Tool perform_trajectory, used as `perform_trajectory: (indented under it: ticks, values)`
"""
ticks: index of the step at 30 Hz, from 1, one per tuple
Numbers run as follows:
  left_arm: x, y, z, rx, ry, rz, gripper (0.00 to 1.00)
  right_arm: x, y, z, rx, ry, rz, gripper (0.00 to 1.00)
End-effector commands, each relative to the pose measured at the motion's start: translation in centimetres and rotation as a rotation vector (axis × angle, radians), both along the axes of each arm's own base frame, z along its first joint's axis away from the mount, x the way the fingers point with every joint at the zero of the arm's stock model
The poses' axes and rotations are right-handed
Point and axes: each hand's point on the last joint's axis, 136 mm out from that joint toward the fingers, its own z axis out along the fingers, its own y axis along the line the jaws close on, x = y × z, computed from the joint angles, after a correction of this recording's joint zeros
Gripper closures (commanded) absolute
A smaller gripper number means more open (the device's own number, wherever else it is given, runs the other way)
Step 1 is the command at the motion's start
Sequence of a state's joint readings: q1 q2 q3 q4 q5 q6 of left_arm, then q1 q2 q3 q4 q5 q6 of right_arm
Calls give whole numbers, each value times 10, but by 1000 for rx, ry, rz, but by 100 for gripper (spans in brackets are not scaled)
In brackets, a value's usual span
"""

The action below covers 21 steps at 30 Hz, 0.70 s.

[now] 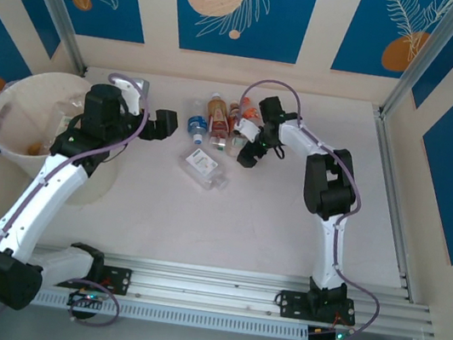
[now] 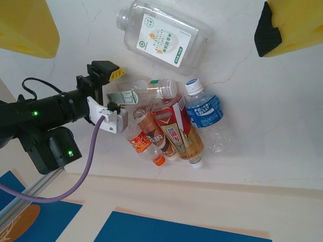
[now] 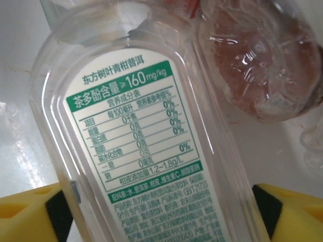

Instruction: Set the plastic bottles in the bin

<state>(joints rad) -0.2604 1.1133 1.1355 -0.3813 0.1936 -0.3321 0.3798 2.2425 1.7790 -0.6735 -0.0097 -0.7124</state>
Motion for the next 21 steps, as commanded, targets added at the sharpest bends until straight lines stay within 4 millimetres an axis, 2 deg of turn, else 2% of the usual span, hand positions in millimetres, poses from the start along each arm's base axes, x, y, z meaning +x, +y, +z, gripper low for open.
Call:
perform_trajectory:
  ticks: [1, 3, 5, 9, 13, 17, 21]
  values:
    - [2, 0, -5, 24, -2, 1, 0, -13, 2, 4, -1, 9, 28, 19]
    - [3, 0, -7, 27, 5, 1, 0, -17, 1, 8, 10, 1, 23, 26]
    - [5, 1, -10, 31, 11, 5, 0, -21, 1, 12, 21, -4, 13, 37]
    - [7, 1, -14, 35, 22, 8, 0, -28, -2, 15, 20, -41, 8, 42]
    - [8, 0, -17, 34, 28, 4, 0, -38, -8, 19, 21, -46, -27, 54]
    - [7, -4, -20, 17, 35, -13, 0, -54, -17, 25, 17, -58, -71, 54]
    - [7, -15, -20, -61, 44, -45, 0, -76, -26, 45, 45, -54, -155, 54]
